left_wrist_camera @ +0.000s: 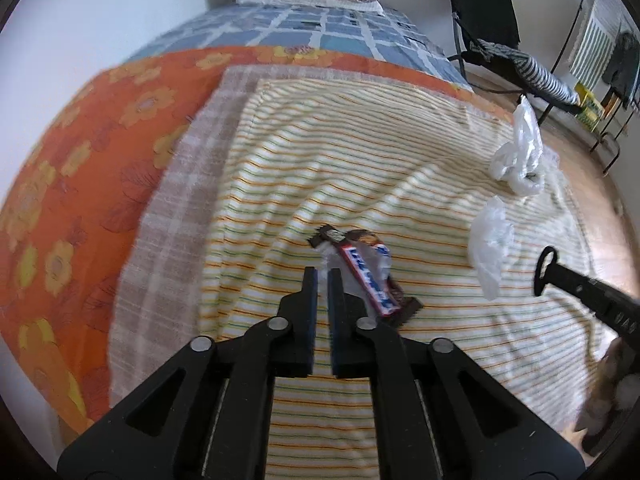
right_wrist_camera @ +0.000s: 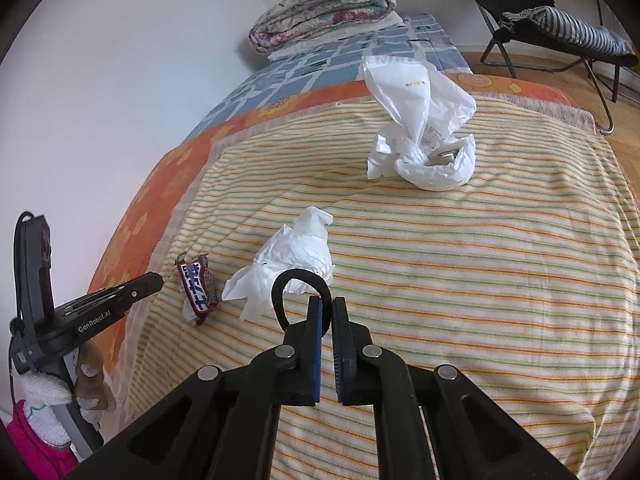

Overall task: Collect trash
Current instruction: 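Grasp the chocolate bar wrapper with the left gripper while the right grasps the black hair tie, then carry the chocolate wrapper with the left gripper while the right carries the hair tie to the basket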

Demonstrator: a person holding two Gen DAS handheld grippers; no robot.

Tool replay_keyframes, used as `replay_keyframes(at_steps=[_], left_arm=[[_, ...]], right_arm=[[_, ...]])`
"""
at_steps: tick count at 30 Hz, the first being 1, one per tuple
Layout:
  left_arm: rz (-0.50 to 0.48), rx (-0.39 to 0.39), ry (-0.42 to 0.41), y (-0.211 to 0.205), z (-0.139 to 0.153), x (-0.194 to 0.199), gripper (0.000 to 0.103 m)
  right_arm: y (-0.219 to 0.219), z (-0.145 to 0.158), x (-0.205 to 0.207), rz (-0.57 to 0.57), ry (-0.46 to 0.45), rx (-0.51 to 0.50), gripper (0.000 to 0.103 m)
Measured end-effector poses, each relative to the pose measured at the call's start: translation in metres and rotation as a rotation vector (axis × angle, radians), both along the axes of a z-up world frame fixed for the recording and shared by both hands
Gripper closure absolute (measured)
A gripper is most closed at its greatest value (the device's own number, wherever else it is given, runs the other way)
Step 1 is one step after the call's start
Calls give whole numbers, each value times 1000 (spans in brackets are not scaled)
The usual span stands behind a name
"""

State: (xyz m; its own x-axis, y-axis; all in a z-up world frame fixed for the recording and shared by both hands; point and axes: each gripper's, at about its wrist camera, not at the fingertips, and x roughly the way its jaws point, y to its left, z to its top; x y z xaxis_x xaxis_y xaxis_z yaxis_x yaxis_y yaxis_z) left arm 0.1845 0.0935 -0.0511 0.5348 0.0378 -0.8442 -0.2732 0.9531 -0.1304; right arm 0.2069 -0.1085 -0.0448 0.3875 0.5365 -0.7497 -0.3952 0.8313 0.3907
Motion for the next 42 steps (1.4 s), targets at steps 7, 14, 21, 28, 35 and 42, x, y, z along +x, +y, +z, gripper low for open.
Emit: replay_keyframes(at_steps=[7, 14, 21, 28, 35, 42], left_arm=[[38, -115, 41, 0, -13, 15, 24], [73, -61, 104, -10, -33, 32, 24], [48, 50, 131, -25, -41, 40, 35], [40, 35, 106, -16, -35, 32, 69], [38, 13, 67, -9, -20, 18, 85], [30, -22, 16, -5, 1, -2, 86]], right_arm=[[-5, 1, -2, -14, -9, -10, 101], [-11, 0, 4, -26, -2, -8, 101], [-12, 0, 3, -25, -4, -12, 101], [-15, 3, -1, -28, -13, -16, 101], [-16, 12, -12, -29, -40, -20, 101], [-16, 24, -28, -10, -60, -12, 101]])
